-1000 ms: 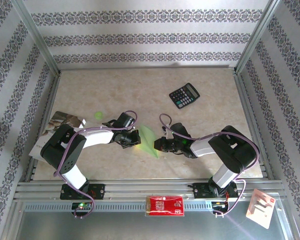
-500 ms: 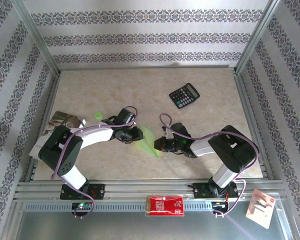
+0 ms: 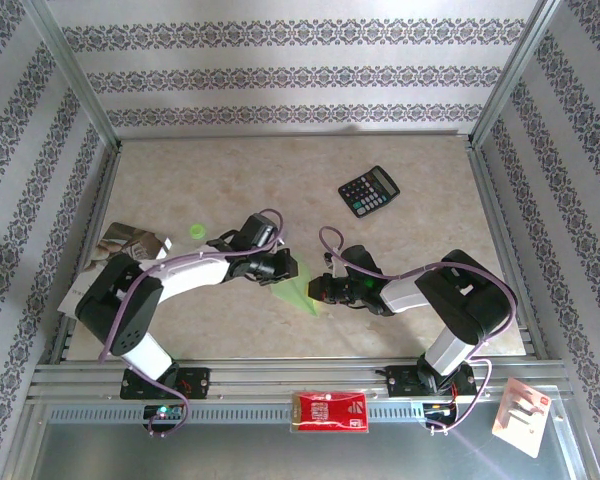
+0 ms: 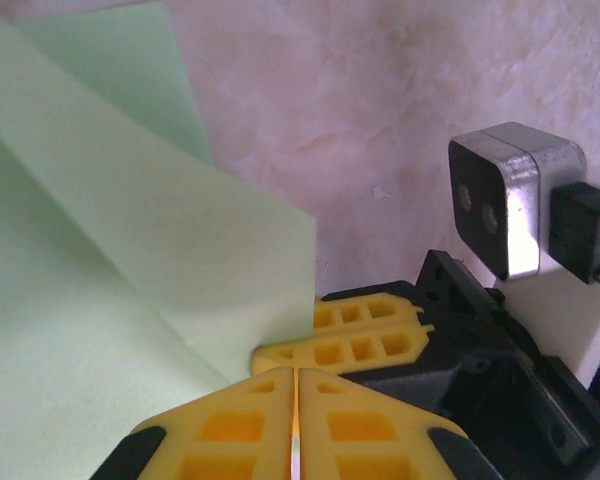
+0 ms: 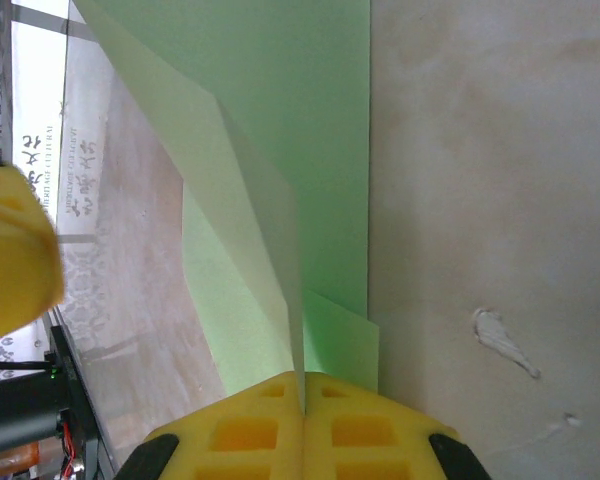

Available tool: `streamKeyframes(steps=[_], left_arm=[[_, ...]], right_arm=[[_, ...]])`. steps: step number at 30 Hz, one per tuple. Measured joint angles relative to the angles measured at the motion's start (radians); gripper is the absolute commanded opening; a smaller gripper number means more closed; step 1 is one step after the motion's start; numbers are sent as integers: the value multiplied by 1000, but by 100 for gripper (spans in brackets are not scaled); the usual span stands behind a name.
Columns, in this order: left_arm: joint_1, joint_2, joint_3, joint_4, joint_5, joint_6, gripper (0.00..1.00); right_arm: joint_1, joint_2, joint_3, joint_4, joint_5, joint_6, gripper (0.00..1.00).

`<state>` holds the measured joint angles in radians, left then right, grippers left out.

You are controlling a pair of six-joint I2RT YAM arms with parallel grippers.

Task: Fold a paper plane with a square sheet of paper (pick it up from the middle)
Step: Fourth fold the wing at the center of the table.

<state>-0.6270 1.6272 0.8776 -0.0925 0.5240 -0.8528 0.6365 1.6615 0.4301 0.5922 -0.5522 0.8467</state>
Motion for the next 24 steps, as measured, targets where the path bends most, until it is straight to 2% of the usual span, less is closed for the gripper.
streamKeyframes(steps=[15,24], left_arm=[[0,153,62,34,18,0,7],[1,171,61,57,14,0,7]], right_arm=[[-2,2,1,0,-5,0,0],[-4,2,1,0,-6,0,0]])
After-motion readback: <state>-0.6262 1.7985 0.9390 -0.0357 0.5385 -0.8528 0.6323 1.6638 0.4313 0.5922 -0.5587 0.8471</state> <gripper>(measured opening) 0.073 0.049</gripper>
